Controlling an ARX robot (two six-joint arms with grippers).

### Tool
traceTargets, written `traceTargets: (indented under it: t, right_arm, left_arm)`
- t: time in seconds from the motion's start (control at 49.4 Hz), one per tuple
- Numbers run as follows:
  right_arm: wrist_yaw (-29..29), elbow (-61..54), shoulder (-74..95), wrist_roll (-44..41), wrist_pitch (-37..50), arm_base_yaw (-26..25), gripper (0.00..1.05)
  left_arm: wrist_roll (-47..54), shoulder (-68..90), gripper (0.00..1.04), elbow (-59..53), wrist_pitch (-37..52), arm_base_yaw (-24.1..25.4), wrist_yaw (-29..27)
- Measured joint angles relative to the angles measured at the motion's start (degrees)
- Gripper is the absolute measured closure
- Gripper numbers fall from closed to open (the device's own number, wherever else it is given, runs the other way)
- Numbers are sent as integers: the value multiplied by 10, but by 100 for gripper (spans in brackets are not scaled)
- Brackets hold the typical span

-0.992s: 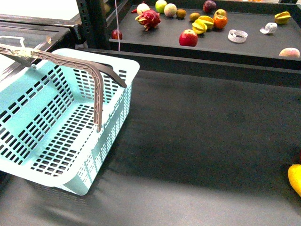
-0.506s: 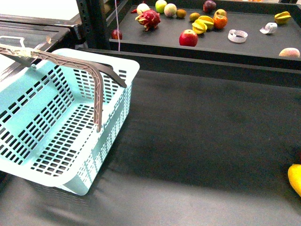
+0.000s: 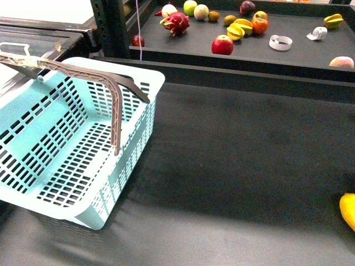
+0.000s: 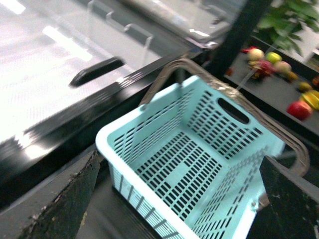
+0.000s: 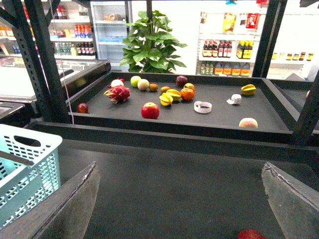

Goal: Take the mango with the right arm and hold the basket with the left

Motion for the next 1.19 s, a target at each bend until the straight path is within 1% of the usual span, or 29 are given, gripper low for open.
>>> traceTargets:
  t: [0.02,0.061,0.121,0.182,0.304,0.425,0.526,0.688,0.83,1.093,1.153,1.194]
  right_arm:
    - [-1,0,0,0,0,0,8]
    - [-1,0,0,0,0,0,8]
    - [0,0,0,0,0,0,8]
    - [-1,0,0,0,0,0,8]
    - [-1,0,0,0,0,0,8]
    - [-1,0,0,0,0,0,8]
    - [-1,0,0,0,0,0,8]
    - [-1,0,0,0,0,0,8]
    - [-1,0,0,0,0,0,8]
    - [-1,0,0,0,0,0,8]
    - [-1,0,0,0,0,0,8]
    - [-1,0,0,0,0,0,8]
  left_arm:
    - [-37,30,8,0,15,-2,-20]
    - [-94,89,8,1,54,0,-32]
    - [-180,177,8,9,120,9,-19]
    - [-229,267,8,27,190,17,6]
    - [-301,457,8,79,309,30,48]
    - [-337,607,8,146,368,25,82]
    - [-361,719,8,219,388,8,106]
    - [-383,851,8,336,387,-16,133]
    - [-399,929,8,423,374,-19,142]
    - [-428,1015,8,519,363,-30,147]
    - [-433,1026,15,530,363,-33,147]
    - [-436,1034,22,538,362,-36,148]
